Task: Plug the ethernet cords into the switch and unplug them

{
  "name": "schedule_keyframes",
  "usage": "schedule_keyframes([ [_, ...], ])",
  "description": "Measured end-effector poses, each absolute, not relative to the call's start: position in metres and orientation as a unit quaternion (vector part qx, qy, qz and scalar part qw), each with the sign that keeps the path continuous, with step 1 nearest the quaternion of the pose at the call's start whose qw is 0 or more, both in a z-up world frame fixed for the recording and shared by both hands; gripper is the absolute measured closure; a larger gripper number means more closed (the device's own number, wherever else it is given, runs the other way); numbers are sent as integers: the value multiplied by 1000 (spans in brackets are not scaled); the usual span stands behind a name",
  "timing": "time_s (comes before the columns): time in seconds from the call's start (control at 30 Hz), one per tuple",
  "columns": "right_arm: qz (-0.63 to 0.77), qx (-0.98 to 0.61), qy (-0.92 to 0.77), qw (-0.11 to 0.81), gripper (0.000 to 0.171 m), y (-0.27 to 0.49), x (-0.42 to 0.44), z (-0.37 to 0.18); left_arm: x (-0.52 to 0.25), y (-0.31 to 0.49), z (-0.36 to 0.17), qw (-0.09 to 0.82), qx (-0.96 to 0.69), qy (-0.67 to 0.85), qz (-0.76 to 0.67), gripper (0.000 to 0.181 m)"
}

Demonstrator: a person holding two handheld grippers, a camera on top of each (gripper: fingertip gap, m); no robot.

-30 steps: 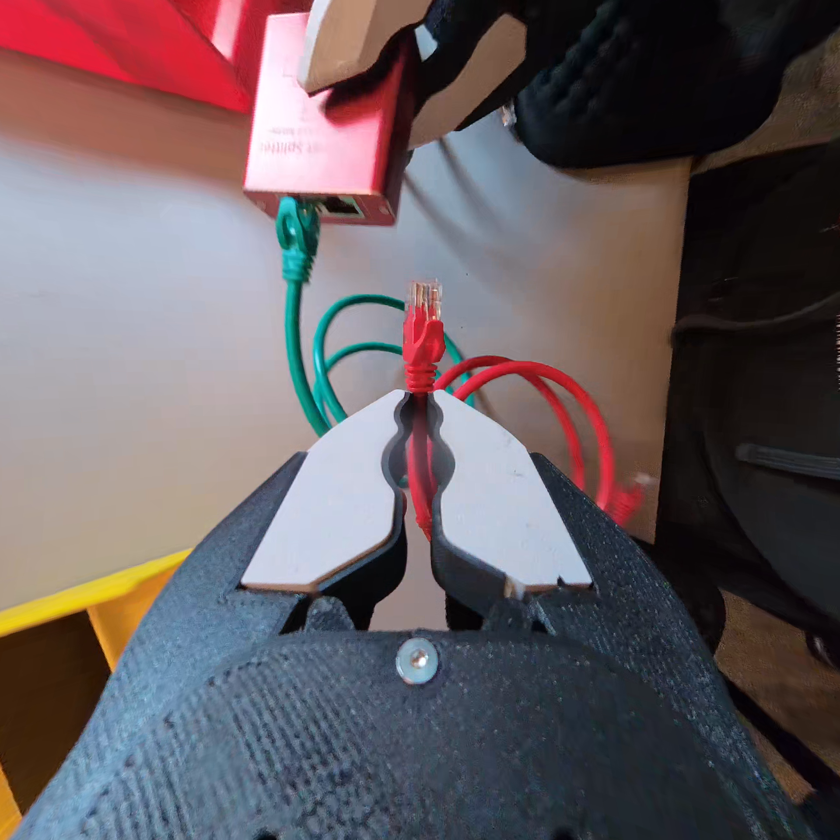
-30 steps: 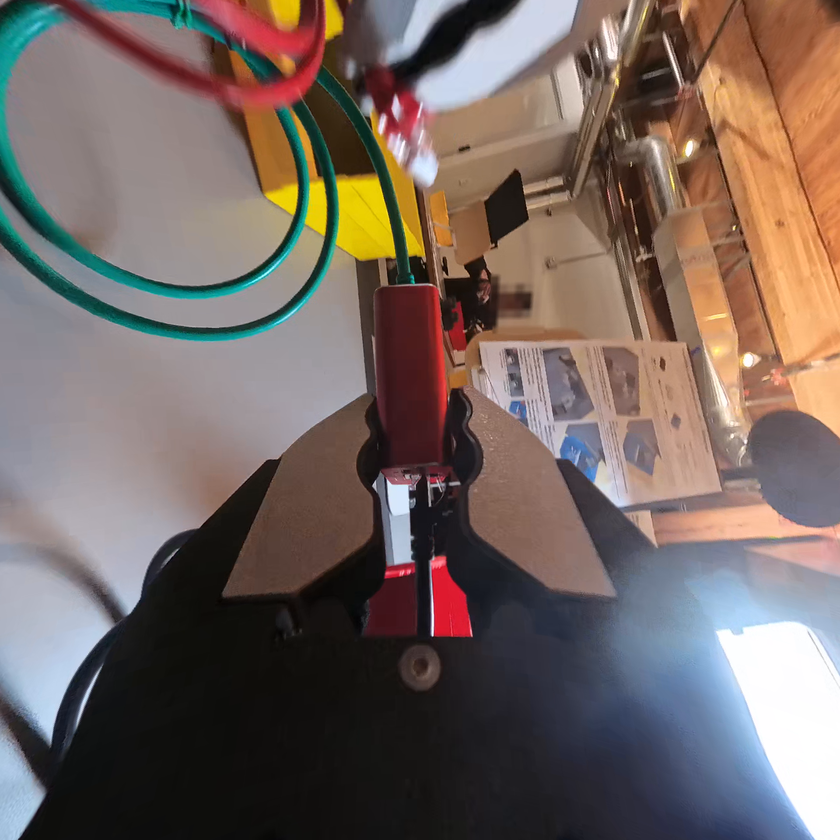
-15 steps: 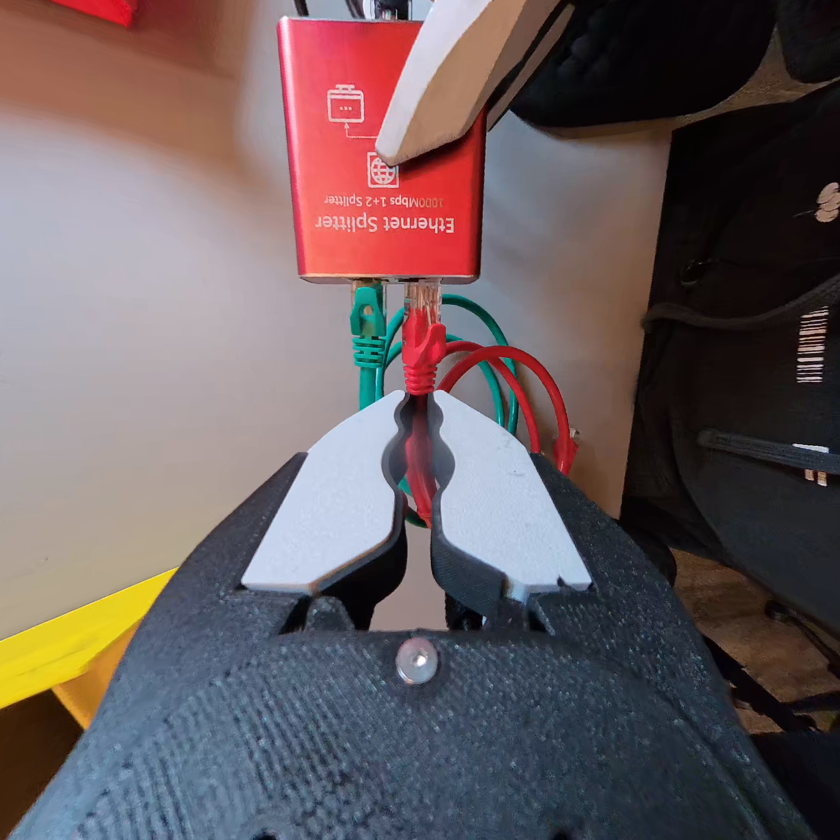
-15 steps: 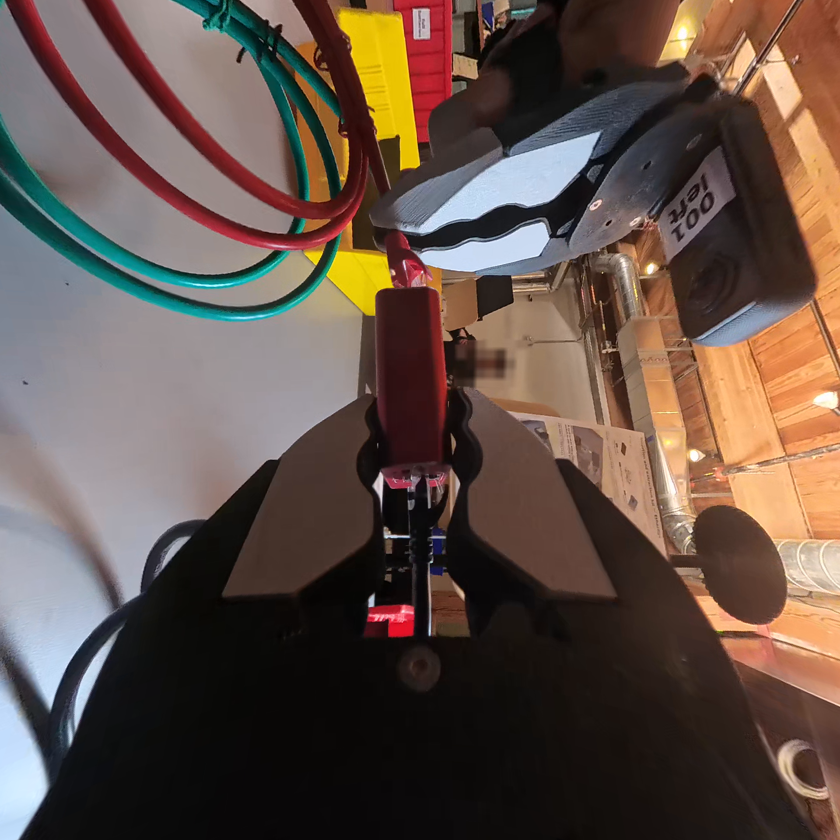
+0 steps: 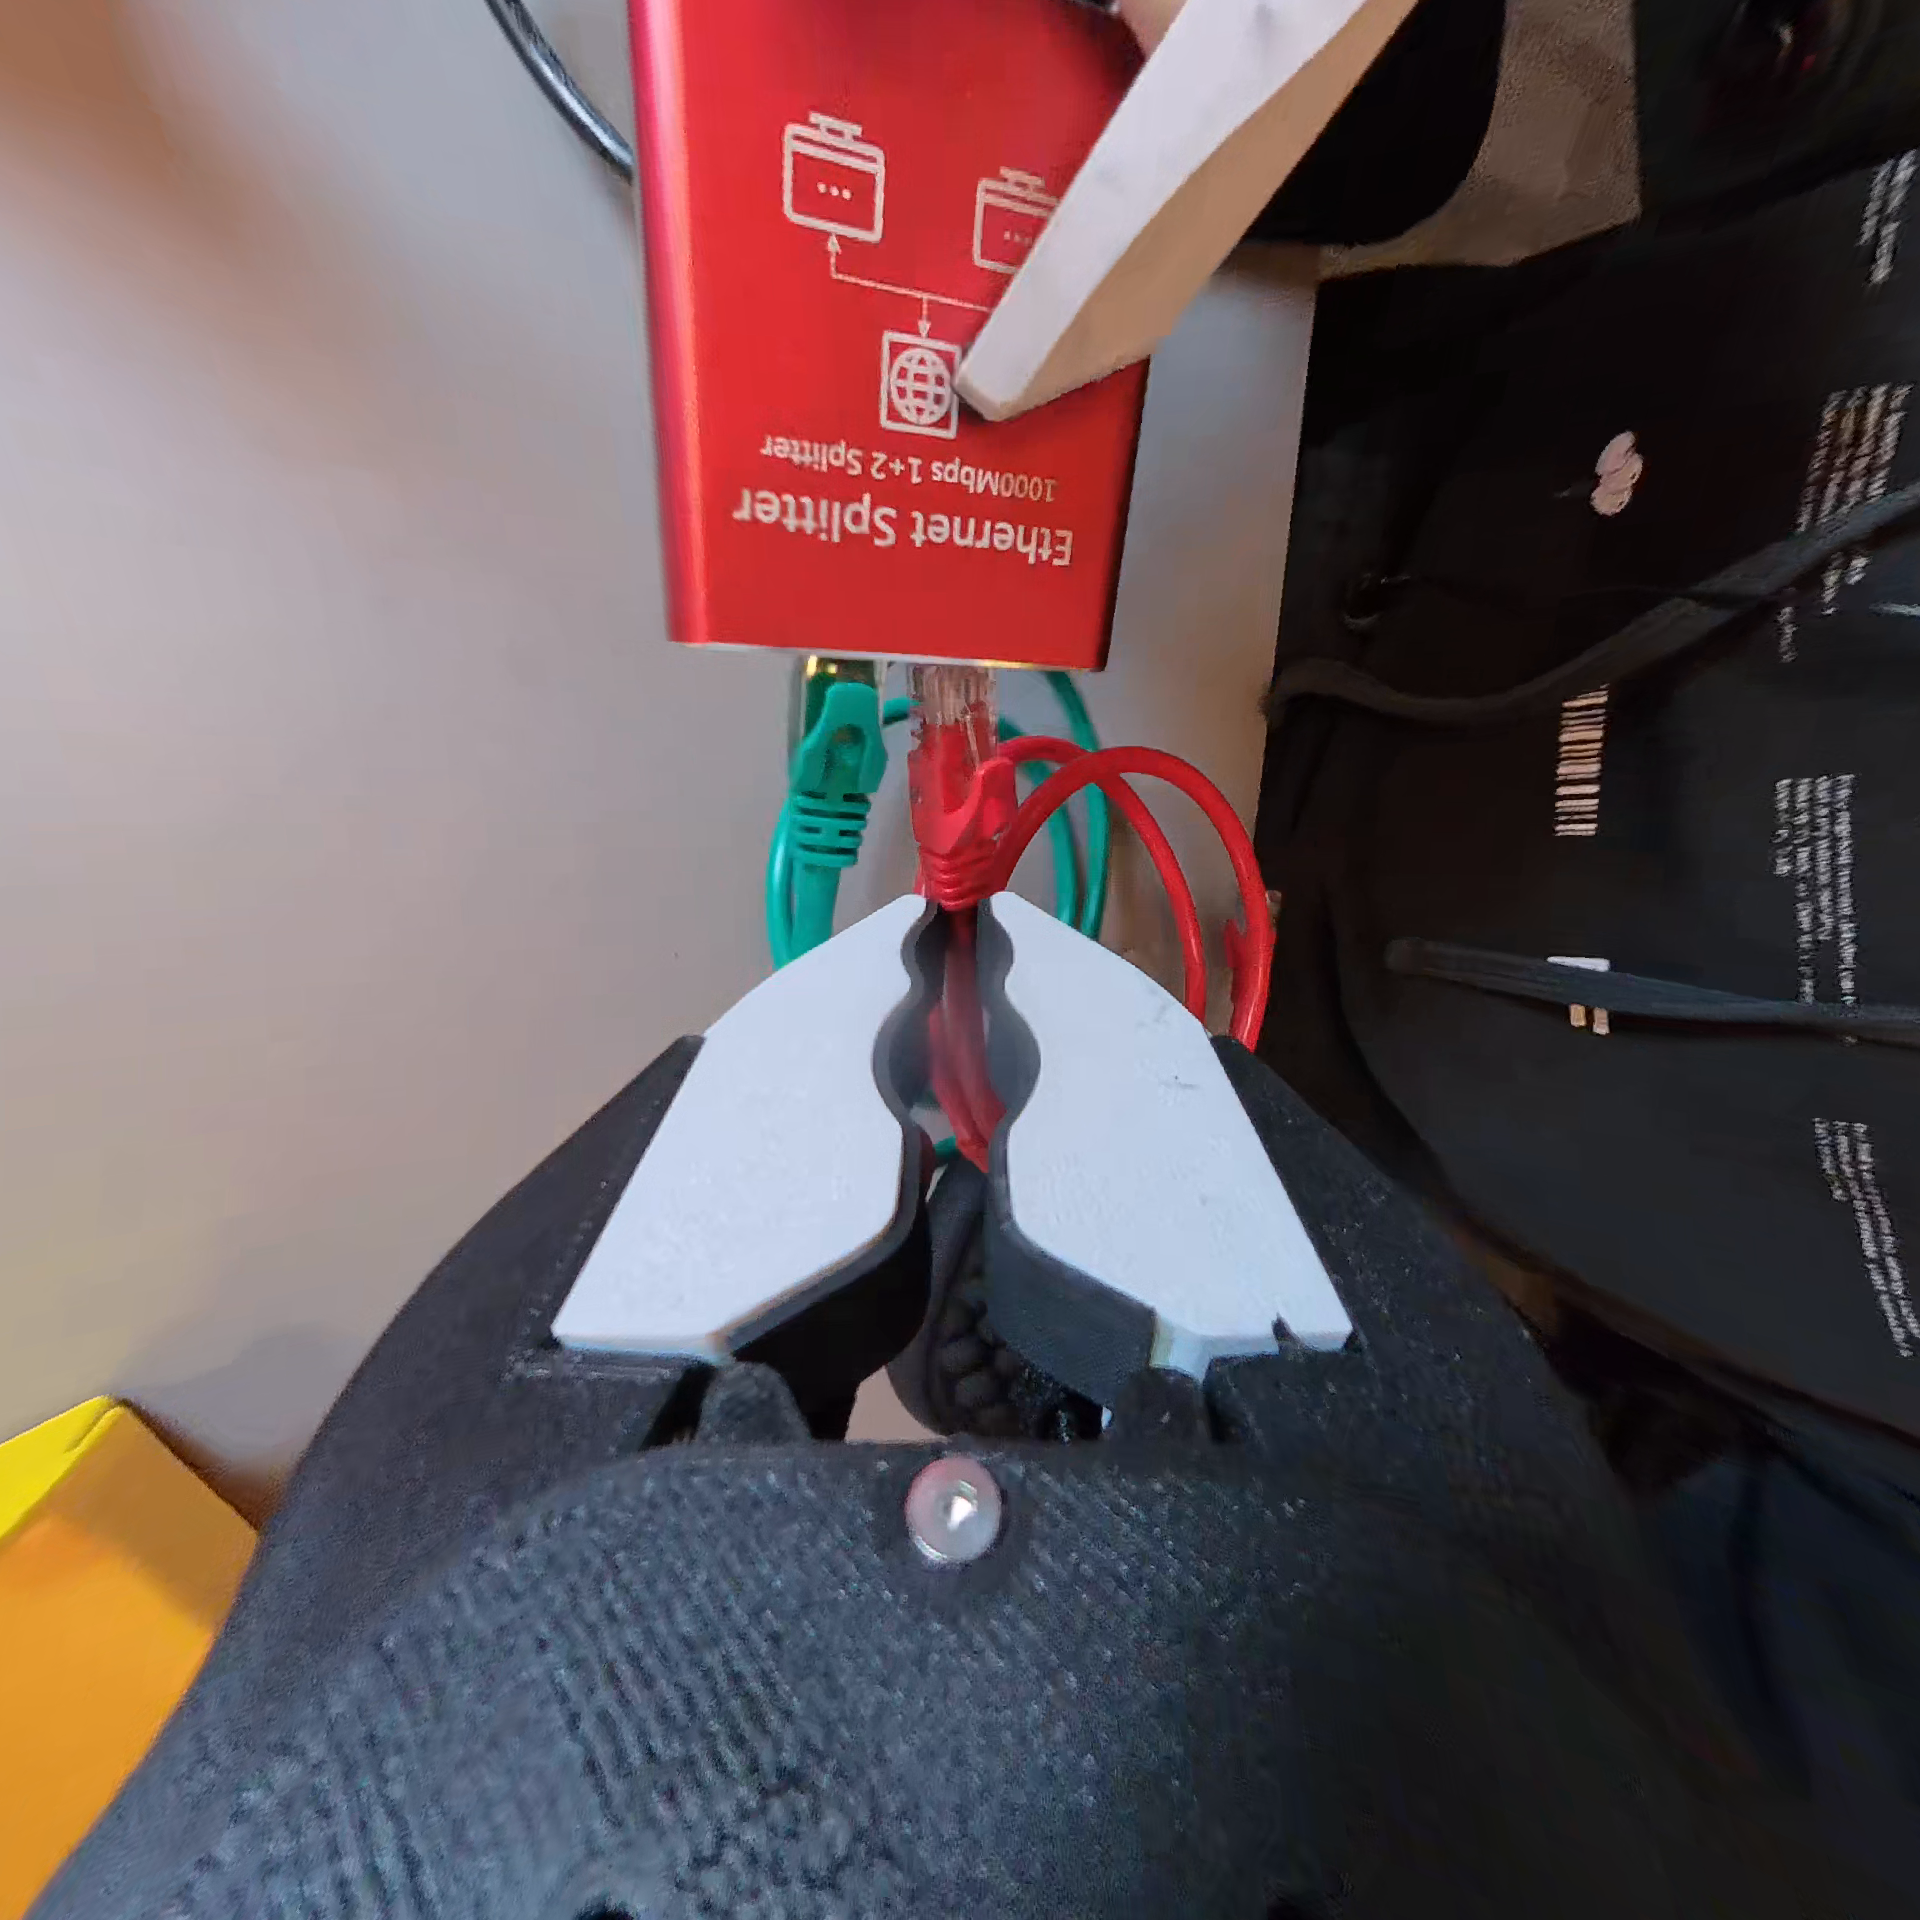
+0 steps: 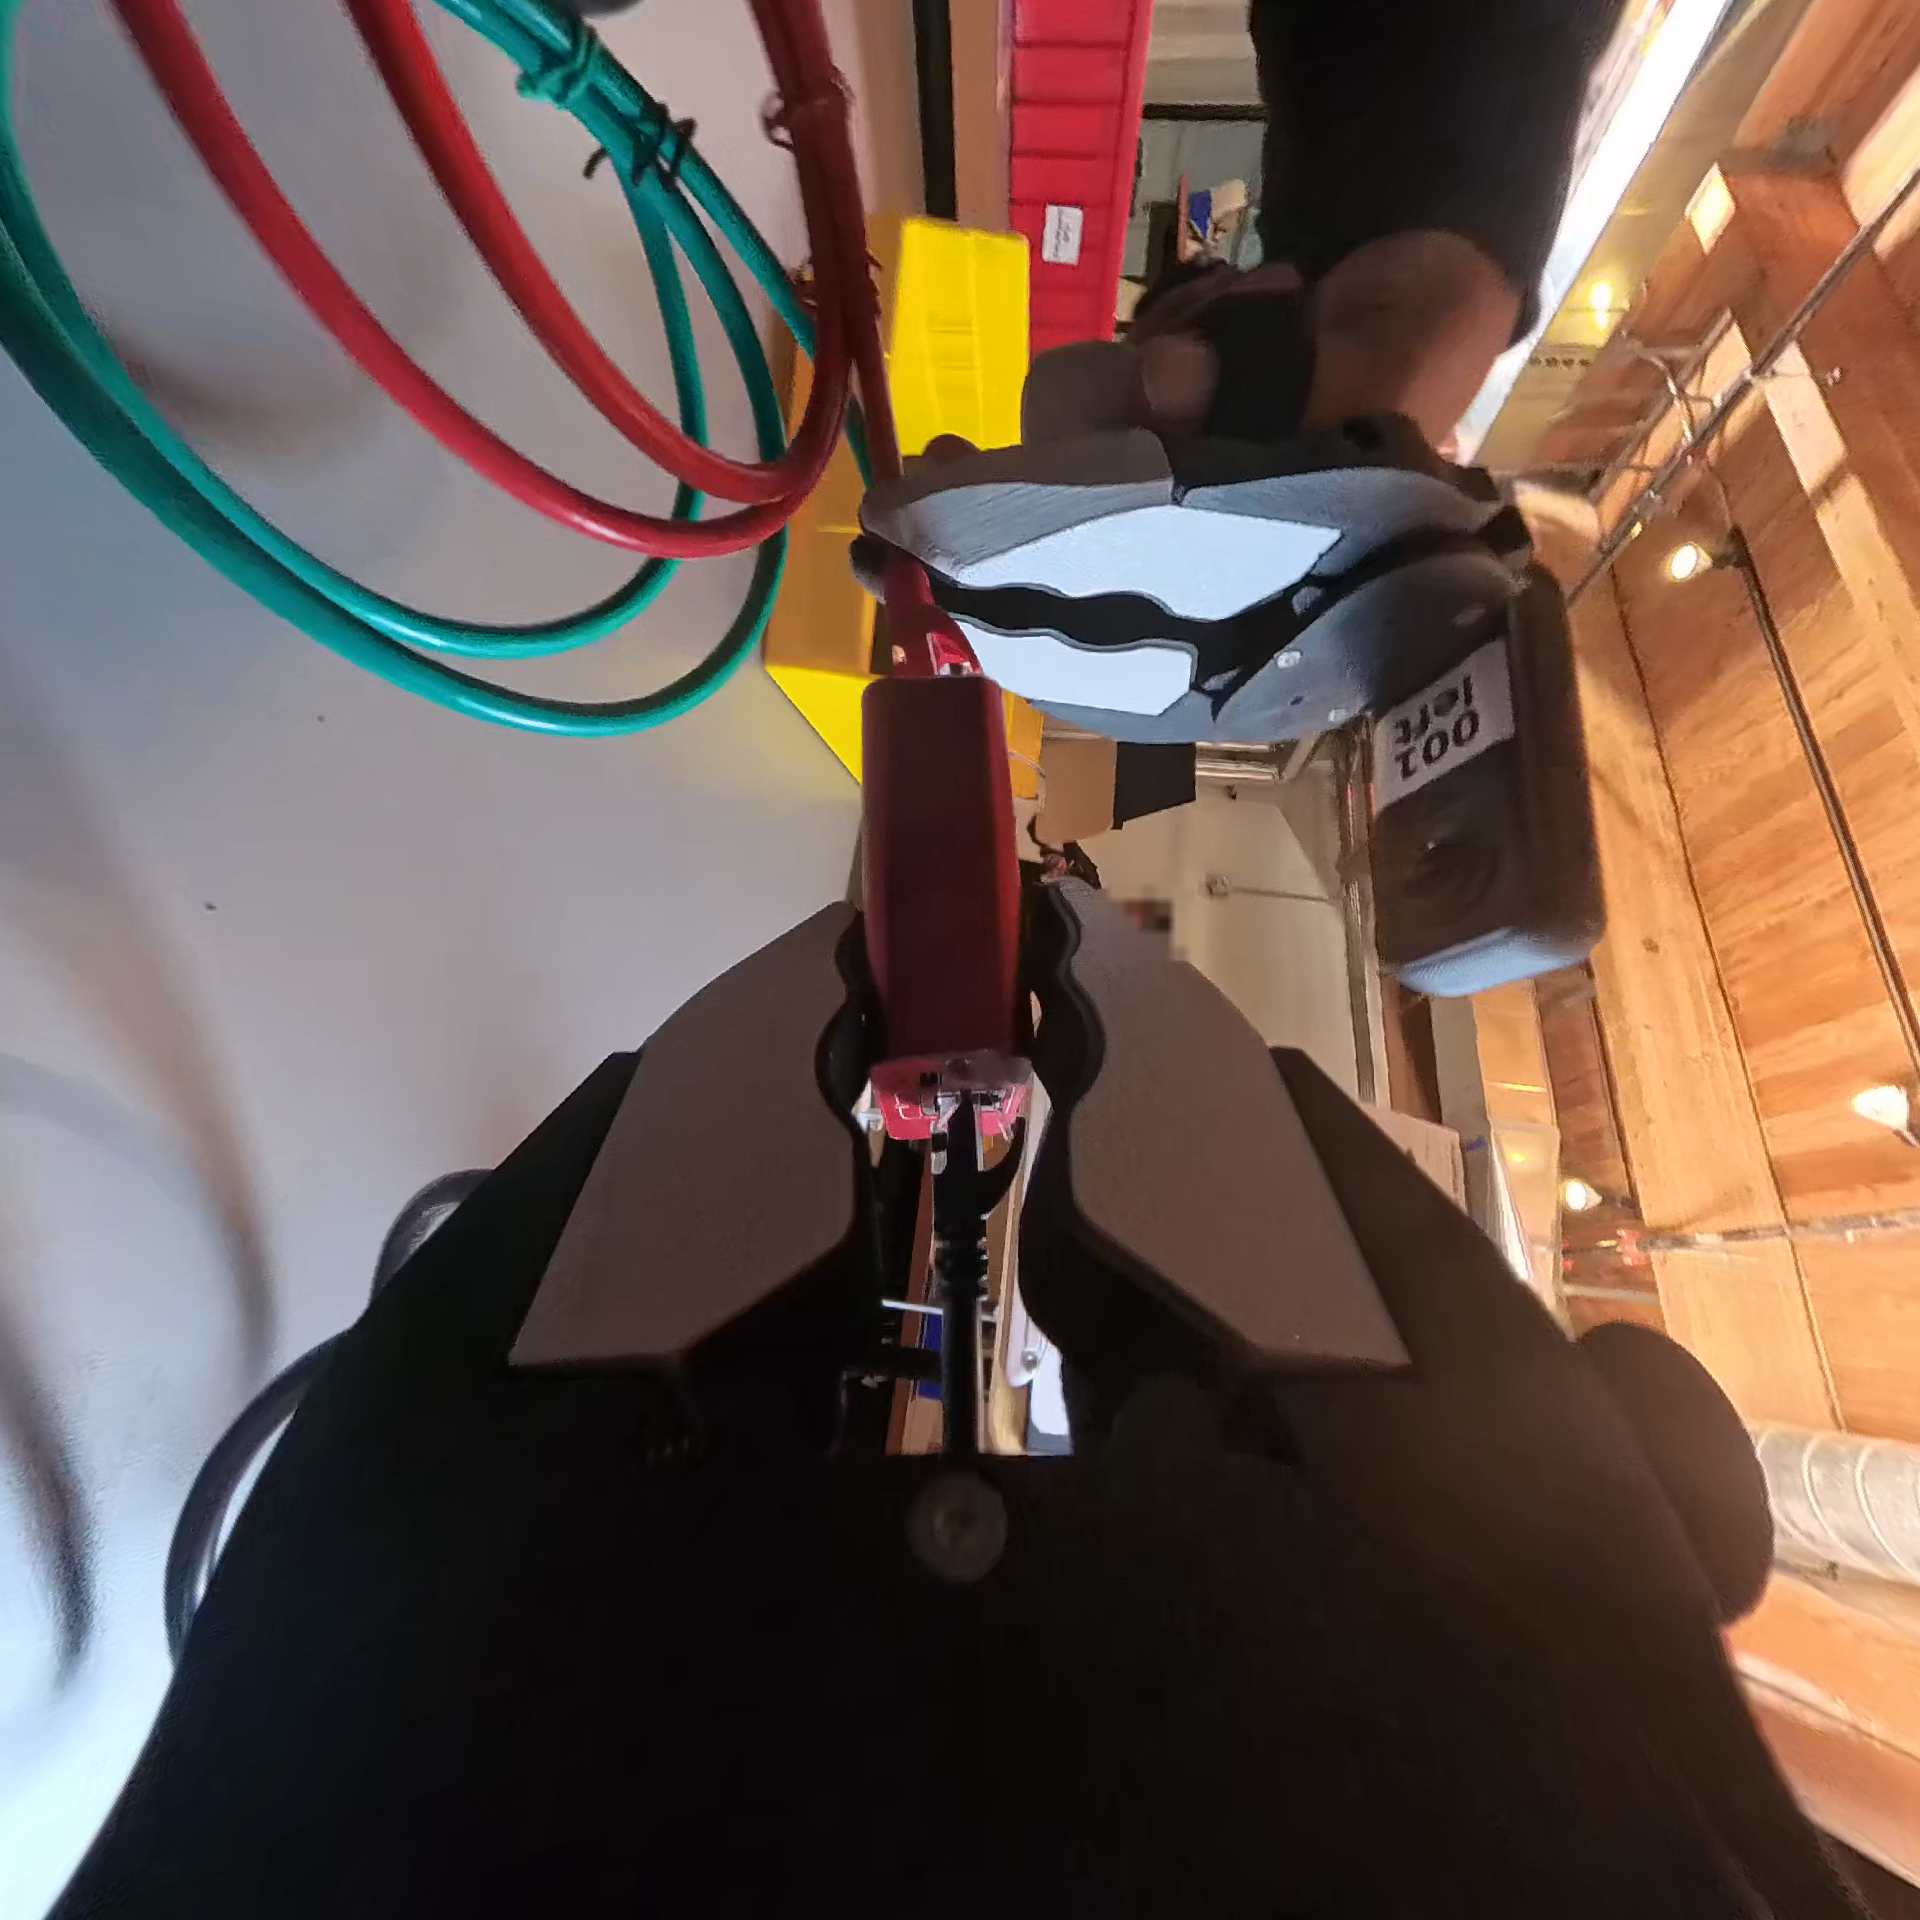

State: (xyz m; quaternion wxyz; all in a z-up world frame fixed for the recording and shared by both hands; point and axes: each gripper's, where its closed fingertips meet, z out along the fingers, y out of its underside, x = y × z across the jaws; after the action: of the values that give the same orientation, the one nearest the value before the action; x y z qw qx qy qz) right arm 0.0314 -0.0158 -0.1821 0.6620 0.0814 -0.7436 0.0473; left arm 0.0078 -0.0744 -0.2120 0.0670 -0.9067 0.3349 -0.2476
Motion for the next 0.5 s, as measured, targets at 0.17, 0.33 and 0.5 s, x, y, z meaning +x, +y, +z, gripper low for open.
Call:
schedule_keyframes([
  [0.17,43,110,-752,649,143,-24,35,-191,11,-84,-221,30,-903,352,-244,176],
  [0.33,42,115,-757,641,143,-26,36,-199,13,-89,-229,11,-899,365,-241,176],
  [0.5,47,134,-758,637,143,-35,43,-202,9,-83,-231,25,-905,353,-235,177],
])
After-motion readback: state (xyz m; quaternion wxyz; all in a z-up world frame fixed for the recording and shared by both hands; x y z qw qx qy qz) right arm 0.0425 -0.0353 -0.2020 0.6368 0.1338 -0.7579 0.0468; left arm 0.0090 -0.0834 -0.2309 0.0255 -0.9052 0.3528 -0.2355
